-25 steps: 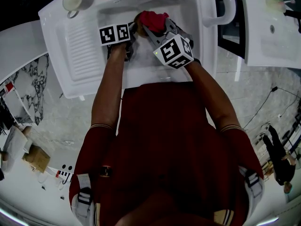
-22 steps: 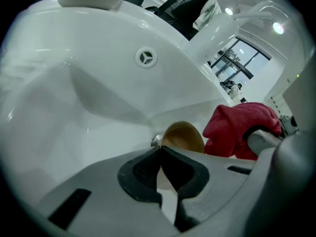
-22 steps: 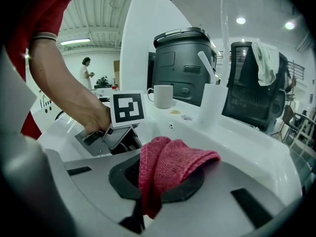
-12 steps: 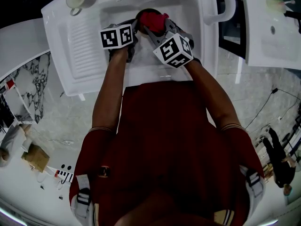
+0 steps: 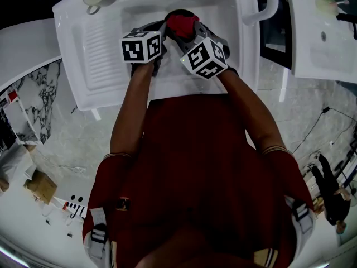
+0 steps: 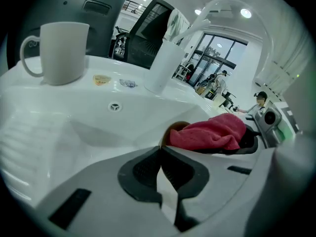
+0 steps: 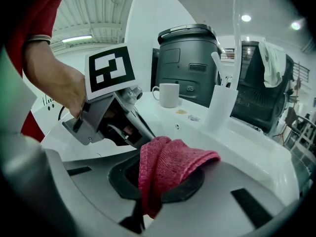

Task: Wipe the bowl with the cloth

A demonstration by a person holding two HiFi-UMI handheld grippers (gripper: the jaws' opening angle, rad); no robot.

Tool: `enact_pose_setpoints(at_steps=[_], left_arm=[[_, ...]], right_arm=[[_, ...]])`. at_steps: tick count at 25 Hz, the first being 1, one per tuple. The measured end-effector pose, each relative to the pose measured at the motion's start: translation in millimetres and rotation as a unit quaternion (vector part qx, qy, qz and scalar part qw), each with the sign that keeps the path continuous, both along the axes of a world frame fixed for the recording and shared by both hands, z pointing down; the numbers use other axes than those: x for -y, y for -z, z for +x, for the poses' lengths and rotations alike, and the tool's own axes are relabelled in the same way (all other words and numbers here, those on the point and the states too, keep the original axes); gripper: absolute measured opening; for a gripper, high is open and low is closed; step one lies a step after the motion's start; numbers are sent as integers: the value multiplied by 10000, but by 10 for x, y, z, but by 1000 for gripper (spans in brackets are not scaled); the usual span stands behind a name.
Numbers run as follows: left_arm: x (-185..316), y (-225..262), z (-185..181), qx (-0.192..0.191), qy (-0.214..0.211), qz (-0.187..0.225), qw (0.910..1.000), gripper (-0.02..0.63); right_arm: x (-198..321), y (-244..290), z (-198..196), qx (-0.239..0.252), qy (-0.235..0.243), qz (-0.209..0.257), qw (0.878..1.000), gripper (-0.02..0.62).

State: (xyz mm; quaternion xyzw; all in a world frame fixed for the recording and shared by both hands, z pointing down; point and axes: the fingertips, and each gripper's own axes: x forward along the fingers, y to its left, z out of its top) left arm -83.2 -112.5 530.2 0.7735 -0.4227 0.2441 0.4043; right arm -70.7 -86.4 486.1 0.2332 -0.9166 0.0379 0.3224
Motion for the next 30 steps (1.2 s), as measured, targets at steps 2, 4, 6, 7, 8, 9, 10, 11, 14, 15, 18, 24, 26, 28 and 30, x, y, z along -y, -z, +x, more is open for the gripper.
enact_pose_setpoints(at_steps=[2, 4, 6, 7, 8, 9, 10, 11, 14, 15, 18, 24, 26, 28, 30], left_arm=[[-19, 61, 8, 40, -44, 89, 9999, 14], [-41, 118, 5, 86, -81, 174, 9998, 14], [-67, 167, -2, 135, -110, 252, 9995, 14], [-79, 189, -4, 156, -126, 288, 9994, 14], [-90, 210, -7, 178, -144, 322, 9992, 14], [-102, 231, -9, 205, -165, 355, 9990, 14], [-114, 251, -11, 239, -188, 389, 9988, 14], [-125, 274, -11, 280, -212, 426, 9985, 14], [-156, 343, 0, 391, -271, 539, 9974, 14], [-169, 362, 1, 418, -284, 569, 9971, 14], [-207, 407, -6, 465, -286, 648, 9964, 14], [-257, 504, -22, 494, -233, 784, 9954, 14], [-263, 539, -32, 495, -210, 833, 9951, 14], [-265, 575, -46, 507, -199, 884, 9946, 14], [-270, 605, -61, 525, -185, 936, 9941, 14]], right_arm=[[-6, 12, -3, -7, -12, 15, 10000, 28], [-13, 29, -12, -4, -25, 33, 10000, 28], [-21, 48, -19, 2, -53, 53, 10000, 28], [-22, 58, -22, 7, -74, 68, 9999, 28], [-21, 69, -27, 14, -100, 86, 9999, 28], [-19, 82, -31, 22, -129, 107, 9999, 28], [-15, 98, -35, 29, -159, 130, 9998, 28], [-10, 116, -37, 36, -191, 157, 9997, 28], [8, 179, -32, 43, -293, 239, 9993, 28], [10, 195, -31, 41, -327, 260, 9991, 28], [8, 240, -30, 40, -425, 313, 9986, 28], [-3, 337, 20, 70, -639, 368, 9973, 28], [4, 373, 44, 97, -723, 360, 9967, 28], [8, 413, 64, 132, -791, 345, 9962, 28], [7, 451, 85, 169, -848, 337, 9957, 28]])
